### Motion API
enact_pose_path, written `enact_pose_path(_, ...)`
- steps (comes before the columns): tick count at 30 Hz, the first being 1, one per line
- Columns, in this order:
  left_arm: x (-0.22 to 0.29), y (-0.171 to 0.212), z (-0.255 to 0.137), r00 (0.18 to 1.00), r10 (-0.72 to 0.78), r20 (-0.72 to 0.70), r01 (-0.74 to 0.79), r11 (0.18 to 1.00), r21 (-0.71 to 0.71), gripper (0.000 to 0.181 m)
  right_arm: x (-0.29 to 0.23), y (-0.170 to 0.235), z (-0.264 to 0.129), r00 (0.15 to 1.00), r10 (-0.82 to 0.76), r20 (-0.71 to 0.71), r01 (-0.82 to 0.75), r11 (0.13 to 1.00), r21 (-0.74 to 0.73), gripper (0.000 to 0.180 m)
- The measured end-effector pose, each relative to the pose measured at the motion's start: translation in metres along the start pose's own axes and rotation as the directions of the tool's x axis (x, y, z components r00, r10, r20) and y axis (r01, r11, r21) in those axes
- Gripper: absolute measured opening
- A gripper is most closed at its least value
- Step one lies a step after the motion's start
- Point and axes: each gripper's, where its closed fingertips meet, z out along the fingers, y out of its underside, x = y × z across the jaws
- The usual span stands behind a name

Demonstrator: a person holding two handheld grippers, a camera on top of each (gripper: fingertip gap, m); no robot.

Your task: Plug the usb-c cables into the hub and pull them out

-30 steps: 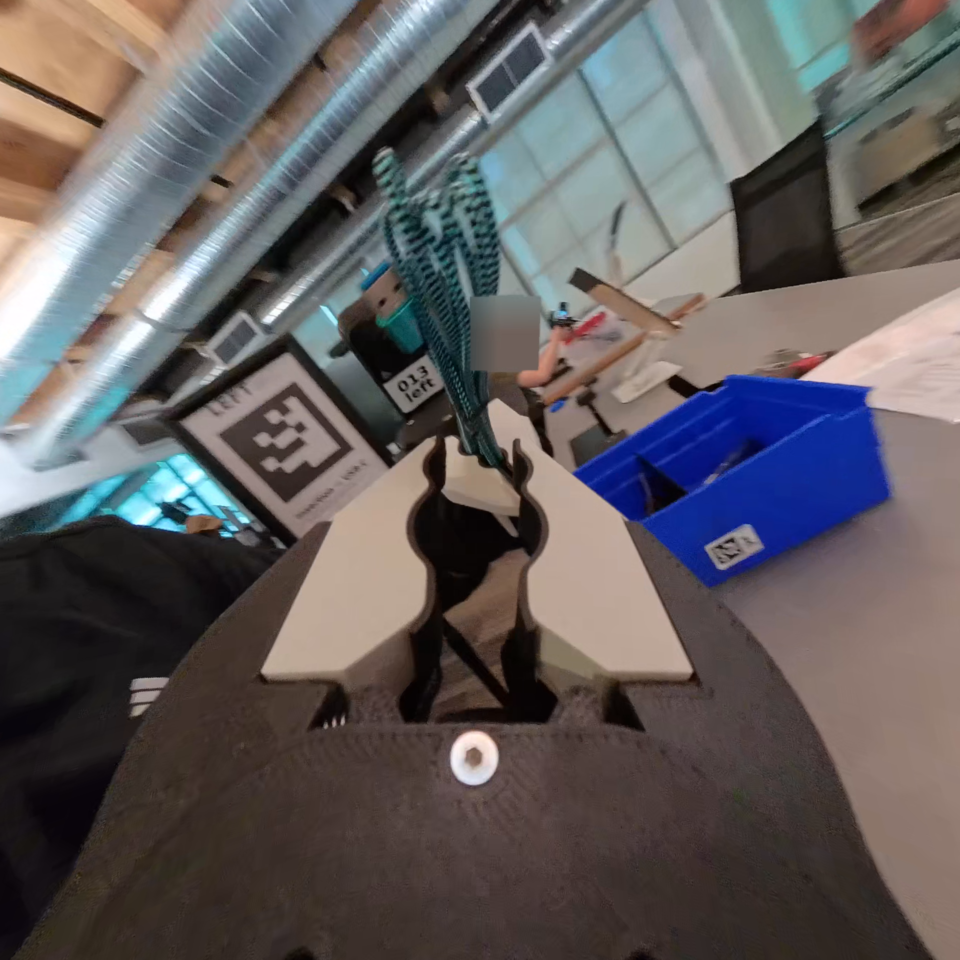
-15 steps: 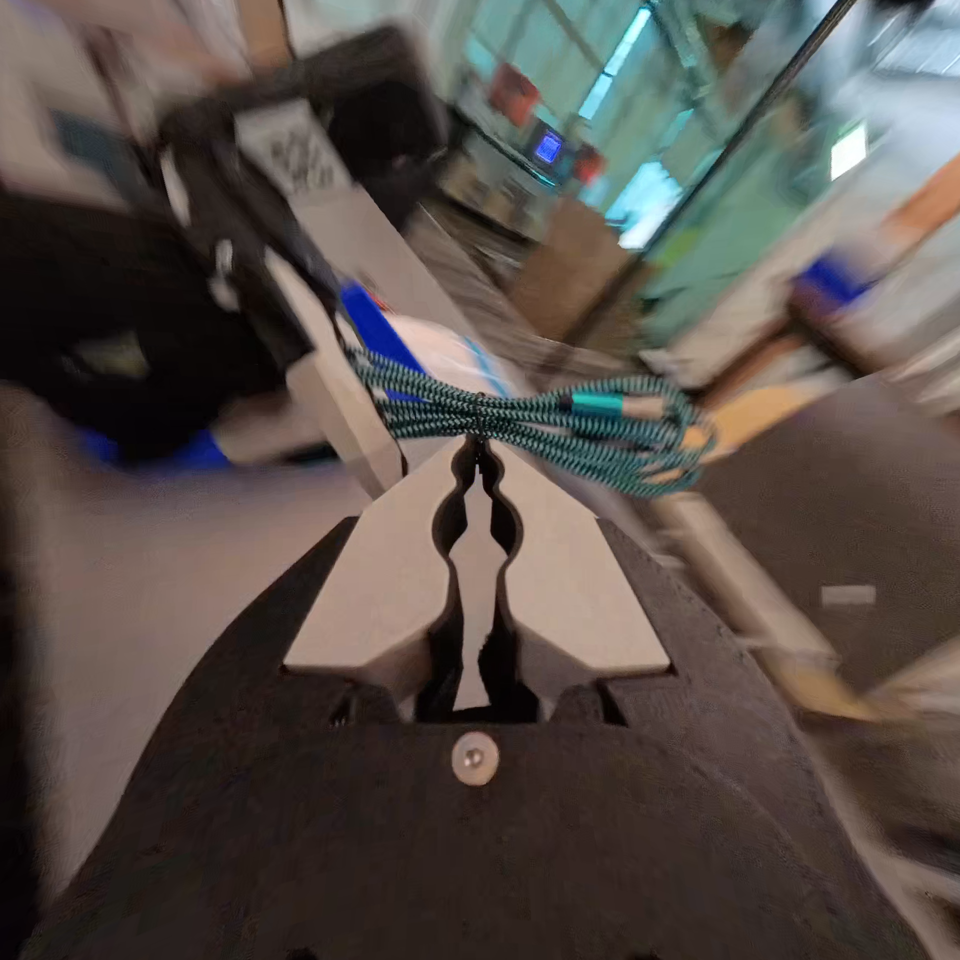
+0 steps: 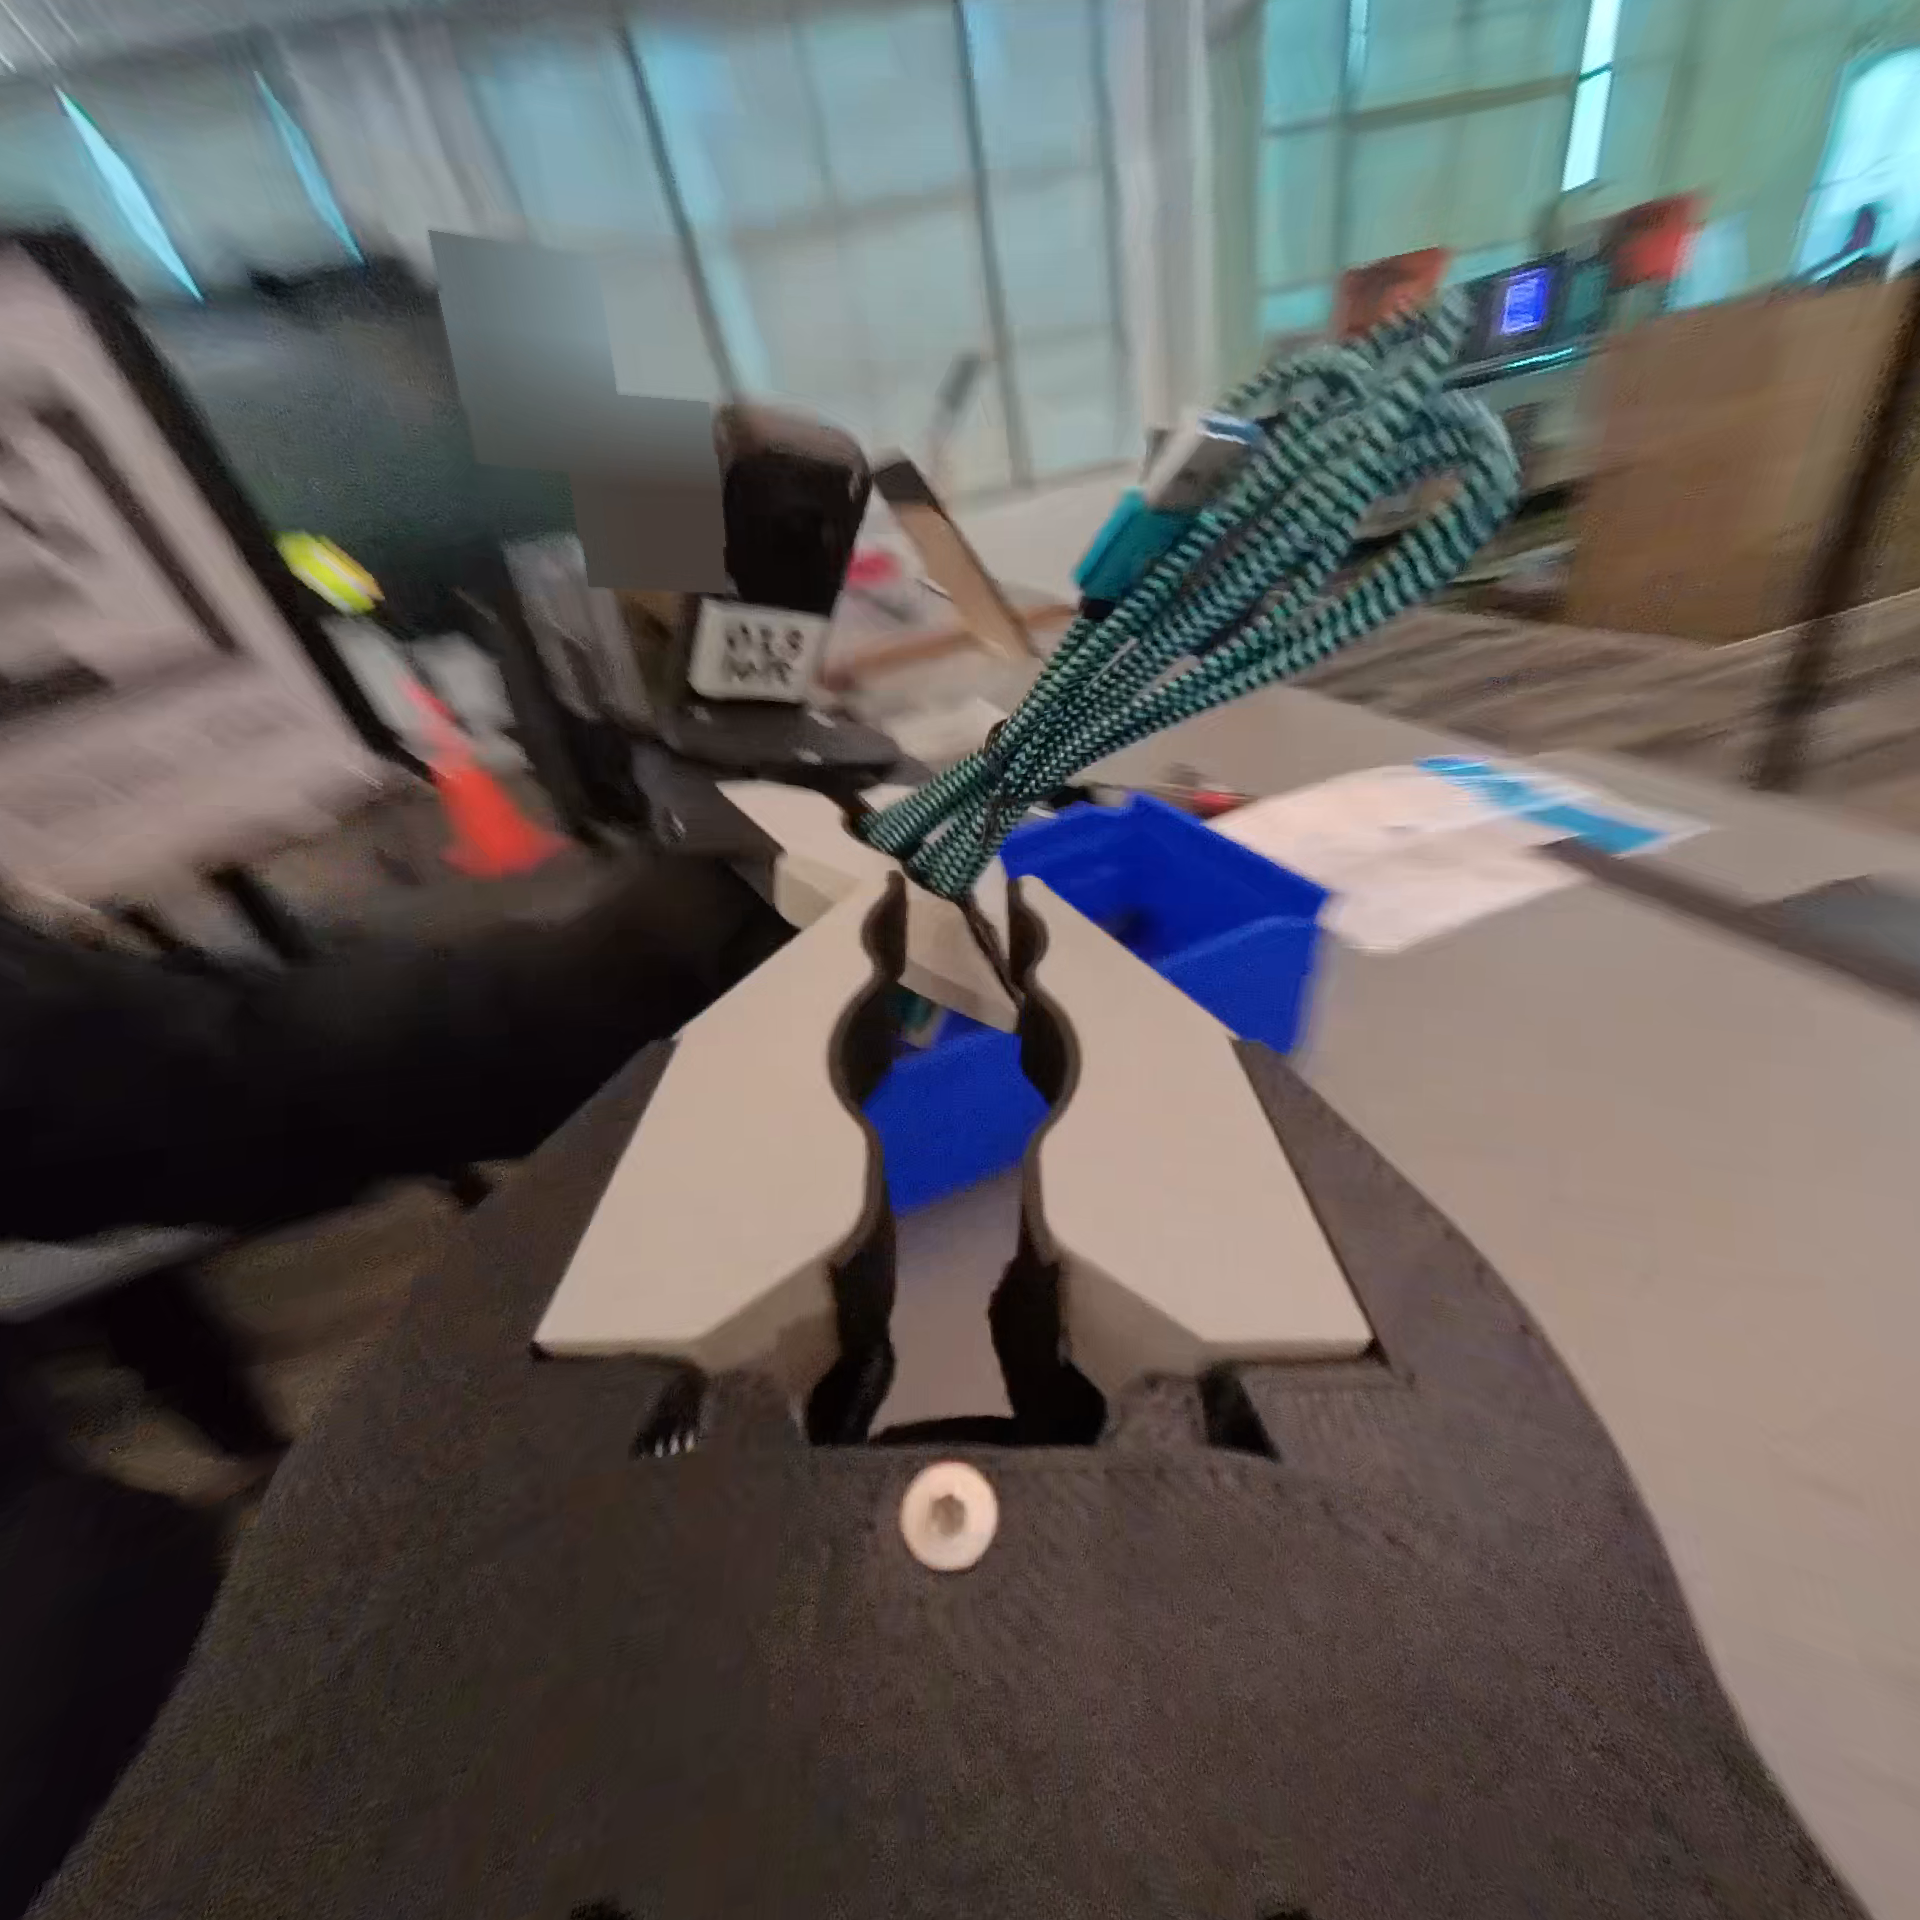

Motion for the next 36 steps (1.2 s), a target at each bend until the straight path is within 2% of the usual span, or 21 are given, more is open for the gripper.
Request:
enact_pose_path(2, 0.001, 0.003, 0.002, 0.996, 0.079, 0.030, -0.078, 0.997, -0.021, 0.000, -0.003, -0.001, -0.001, 0.970, 0.201, 0.133, -0.210, 0.976, 0.055, 0.011)
enact_pose_path(4, -0.001, 0.006, 0.004, 0.984, 0.161, 0.071, -0.157, 0.986, -0.052, 0.000, -0.009, -0.004, -0.002, 0.922, 0.302, 0.243, -0.330, 0.941, 0.080, 0.011)
enact_pose_path(9, 0.000, 0.008, 0.006, 0.951, 0.287, 0.112, -0.278, 0.956, -0.090, 0.000, -0.010, -0.008, -0.006, 0.855, 0.392, 0.340, -0.445, 0.891, 0.092, 0.003)
enact_pose_path(12, -0.002, 0.010, 0.007, 0.954, 0.274, 0.120, -0.261, 0.959, -0.114, 0.000, -0.001, -0.003, -0.006, 0.938, 0.285, 0.196, -0.308, 0.947, 0.096, 0.001)
enact_pose_path(14, 0.002, 0.010, 0.008, 0.988, 0.141, 0.061, -0.136, 0.987, -0.083, 0.000, 0.005, -0.002, -0.006, 0.987, 0.147, 0.067, -0.152, 0.986, 0.068, 0.001)
enact_pose_path(15, 0.004, 0.010, 0.009, 0.997, 0.065, 0.031, -0.063, 0.995, -0.078, 0.000, 0.010, 0.000, -0.006, 0.999, 0.008, -0.041, -0.007, 1.000, 0.021, 0.000)
enact_pose_path(16, 0.004, 0.013, 0.010, 1.000, -0.001, 0.004, 0.001, 0.997, -0.082, 0.000, 0.016, 0.004, -0.007, 0.964, -0.210, -0.162, 0.200, 0.977, -0.079, 0.000)
enact_pose_path(17, 0.005, 0.013, 0.011, 0.998, -0.055, -0.014, 0.054, 0.996, -0.076, 0.000, 0.022, 0.007, -0.009, 0.834, -0.486, -0.260, 0.435, 0.870, -0.231, 0.000)
enact_pose_path(18, 0.006, 0.014, 0.012, 0.994, -0.099, -0.038, 0.096, 0.993, -0.070, 0.000, 0.026, 0.006, -0.013, 0.580, -0.760, -0.294, 0.635, 0.648, -0.421, 0.000)
enact_pose_path(19, 0.009, 0.014, 0.013, 0.987, -0.142, -0.070, 0.138, 0.989, -0.062, 0.000, 0.027, 0.004, -0.015, 0.261, -0.935, -0.241, 0.726, 0.355, -0.589, 0.000)
enact_pose_path(20, 0.011, 0.012, 0.013, 0.978, -0.184, -0.094, 0.180, 0.982, -0.054, 0.000, 0.023, 0.003, -0.013, 0.057, -0.983, -0.177, 0.734, 0.161, -0.660, 0.000)
enact_pose_path(21, 0.012, 0.011, 0.013, 0.971, -0.214, -0.110, 0.209, 0.977, -0.054, 0.000, 0.021, 0.004, -0.011, 0.048, -0.981, -0.190, 0.729, 0.164, -0.664, 0.000)
enact_pose_path(24, 0.004, 0.017, 0.012, 0.980, -0.186, -0.066, 0.182, 0.981, -0.069, 0.000, 0.026, 0.010, -0.010, 0.193, -0.952, -0.236, 0.742, 0.299, -0.600, 0.000)
enact_pose_path(25, 0.002, 0.018, 0.012, 0.986, -0.160, -0.049, 0.156, 0.985, -0.071, 0.000, 0.025, 0.009, -0.011, 0.308, -0.911, -0.274, 0.741, 0.410, -0.532, 0.000)
enact_pose_path(26, 0.000, 0.016, 0.011, 0.990, -0.141, -0.030, 0.139, 0.988, -0.059, 0.000, 0.020, 0.003, -0.012, 0.467, -0.825, -0.317, 0.713, 0.564, -0.417, 0.006)
enact_pose_path(27, -0.002, 0.013, 0.009, 0.993, -0.116, -0.011, 0.116, 0.992, -0.050, 0.000, 0.017, -0.006, -0.015, 0.619, -0.705, -0.347, 0.644, 0.708, -0.289, 0.020)
enact_pose_path(28, -0.004, 0.011, 0.006, 0.997, -0.078, 0.004, 0.078, 0.996, -0.049, 0.000, 0.018, -0.010, -0.016, 0.750, -0.571, -0.334, 0.541, 0.820, -0.188, 0.025)
enact_pose_path(30, -0.006, 0.006, 0.003, 0.999, 0.009, 0.038, -0.007, 0.999, -0.046, 0.000, 0.020, 0.001, -0.011, 0.930, -0.306, -0.204, 0.285, 0.950, -0.125, 0.026)
enact_pose_path(32, -0.002, 0.005, 0.002, 0.997, 0.067, 0.027, -0.065, 0.997, -0.052, 0.000, 0.013, 0.011, -0.007, 0.999, -0.037, -0.031, 0.035, 0.997, -0.064, 0.022)
enact_pose_path(34, -0.001, 0.007, 0.003, 0.992, 0.121, 0.040, -0.117, 0.990, -0.073, 0.000, 0.008, 0.007, -0.009, 0.981, 0.167, 0.103, -0.170, 0.985, 0.015, 0.022)
enact_pose_path(36, -0.002, 0.011, 0.005, 0.982, 0.181, 0.060, -0.174, 0.979, -0.106, 0.000, -0.001, 0.001, -0.011, 0.936, 0.267, 0.229, -0.284, 0.958, 0.046, 0.017)
